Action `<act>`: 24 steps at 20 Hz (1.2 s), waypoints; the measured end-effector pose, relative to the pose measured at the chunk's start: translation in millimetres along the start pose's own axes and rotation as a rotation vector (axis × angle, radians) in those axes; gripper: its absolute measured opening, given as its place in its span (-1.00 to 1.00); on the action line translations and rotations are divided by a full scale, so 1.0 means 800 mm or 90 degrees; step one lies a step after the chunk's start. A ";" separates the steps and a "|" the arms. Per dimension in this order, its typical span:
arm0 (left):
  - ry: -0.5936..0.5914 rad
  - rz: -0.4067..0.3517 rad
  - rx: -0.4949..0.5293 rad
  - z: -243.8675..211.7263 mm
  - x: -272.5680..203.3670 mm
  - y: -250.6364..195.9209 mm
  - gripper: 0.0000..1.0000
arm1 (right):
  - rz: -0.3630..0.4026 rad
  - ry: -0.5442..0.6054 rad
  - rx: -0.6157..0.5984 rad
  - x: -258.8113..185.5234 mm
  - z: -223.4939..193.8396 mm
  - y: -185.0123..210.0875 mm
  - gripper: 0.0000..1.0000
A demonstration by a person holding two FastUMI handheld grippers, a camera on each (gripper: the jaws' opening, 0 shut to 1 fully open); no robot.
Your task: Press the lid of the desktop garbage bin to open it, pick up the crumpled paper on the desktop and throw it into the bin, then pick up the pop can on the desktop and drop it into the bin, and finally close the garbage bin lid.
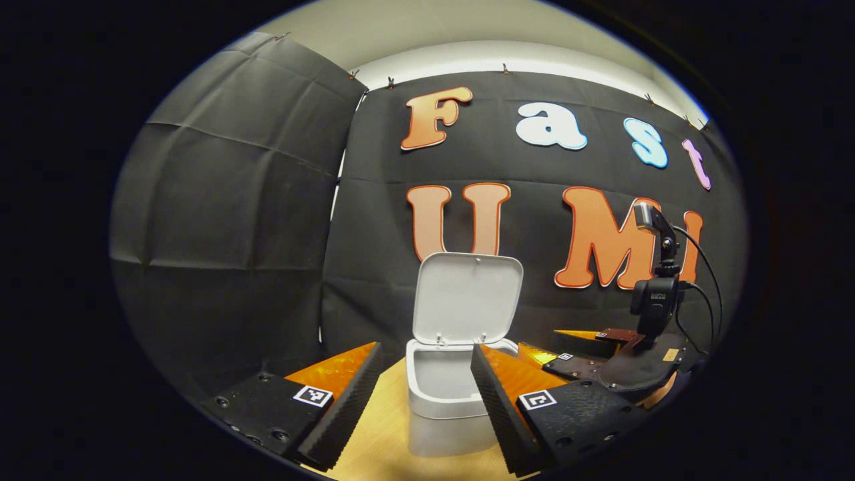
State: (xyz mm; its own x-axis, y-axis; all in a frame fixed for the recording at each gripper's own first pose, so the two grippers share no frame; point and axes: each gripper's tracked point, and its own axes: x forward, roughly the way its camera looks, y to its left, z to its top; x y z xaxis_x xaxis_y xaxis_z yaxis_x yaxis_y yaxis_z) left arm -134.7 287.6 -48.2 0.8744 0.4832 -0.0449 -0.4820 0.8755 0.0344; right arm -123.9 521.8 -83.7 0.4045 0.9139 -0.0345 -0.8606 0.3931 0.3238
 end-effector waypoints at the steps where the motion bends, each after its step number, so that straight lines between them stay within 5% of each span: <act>1: 0.000 -0.009 0.000 0.000 0.000 -0.008 0.71 | -0.007 -0.001 -0.004 -0.007 0.001 -0.009 0.55; 2: 0.002 -0.020 0.001 -0.002 0.002 -0.019 0.71 | -0.017 -0.001 -0.006 -0.014 0.001 -0.019 0.77; 3: 0.001 -0.032 0.003 -0.003 0.004 -0.030 0.71 | -0.028 -0.003 -0.008 -0.022 0.003 -0.031 0.61; 16: 0.006 -0.229 0.028 -0.019 -0.002 -0.228 0.70 | -0.212 -0.001 0.008 -0.159 -0.018 -0.199 0.70; 24: 0.019 -0.306 0.053 -0.046 -0.021 -0.332 0.72 | -0.307 0.017 0.020 -0.248 -0.043 -0.287 0.73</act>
State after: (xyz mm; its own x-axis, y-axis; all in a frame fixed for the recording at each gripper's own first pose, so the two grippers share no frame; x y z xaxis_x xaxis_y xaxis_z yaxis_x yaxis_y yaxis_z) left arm -23.6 46.9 -93.3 0.9942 0.0251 -0.1046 -0.0165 0.9964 0.0826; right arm -17.4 253.8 -183.6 0.7467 0.6308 -0.2110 -0.5672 0.7696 0.2934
